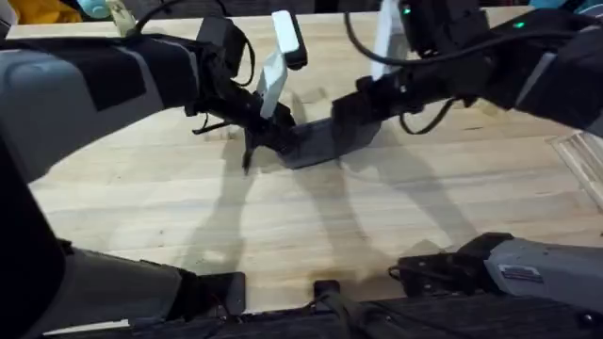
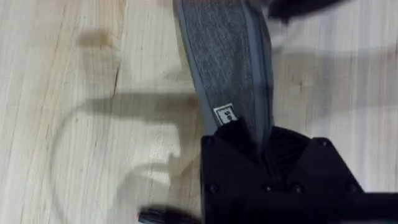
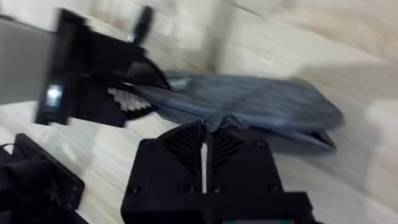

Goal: Unzip the bag, pick up the pens from the table one at a time and place them inside, then zip the bag closed.

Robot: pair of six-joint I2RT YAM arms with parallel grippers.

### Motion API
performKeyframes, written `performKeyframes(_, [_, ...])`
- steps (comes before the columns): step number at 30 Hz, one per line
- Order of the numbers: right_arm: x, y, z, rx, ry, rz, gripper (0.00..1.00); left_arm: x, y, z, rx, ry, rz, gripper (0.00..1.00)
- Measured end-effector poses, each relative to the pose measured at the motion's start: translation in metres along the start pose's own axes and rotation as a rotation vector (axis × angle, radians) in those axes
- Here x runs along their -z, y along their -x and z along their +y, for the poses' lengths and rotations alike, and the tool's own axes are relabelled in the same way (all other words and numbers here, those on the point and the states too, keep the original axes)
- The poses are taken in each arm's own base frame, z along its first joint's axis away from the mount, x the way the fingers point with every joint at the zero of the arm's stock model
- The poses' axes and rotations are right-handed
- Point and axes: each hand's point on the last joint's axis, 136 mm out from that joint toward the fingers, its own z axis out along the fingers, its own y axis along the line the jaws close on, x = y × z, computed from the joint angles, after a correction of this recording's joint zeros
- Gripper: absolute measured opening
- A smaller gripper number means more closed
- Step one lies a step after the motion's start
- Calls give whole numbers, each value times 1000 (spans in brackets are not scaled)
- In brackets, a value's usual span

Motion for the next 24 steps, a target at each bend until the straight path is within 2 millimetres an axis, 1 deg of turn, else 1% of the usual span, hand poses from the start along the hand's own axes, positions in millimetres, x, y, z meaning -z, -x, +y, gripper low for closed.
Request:
performKeyframes(3, [-4, 8, 19, 32, 35, -36, 34, 0, 0, 0, 0, 0, 0, 43])
performKeyframes(6, [-6, 12, 33, 45, 61, -55, 34, 0, 0, 0, 0, 1, 0, 43])
performKeyframes(14, [-12, 6, 64, 79, 109, -48, 34, 0, 0, 0, 0, 0, 0, 43])
performKeyframes(18, [-14, 3, 75, 101, 123, -45, 34, 0, 0, 0, 1, -1, 0, 43])
performKeyframes(24, [-15, -1, 83, 114, 133, -37, 34, 0, 0, 0, 1, -1, 0, 43])
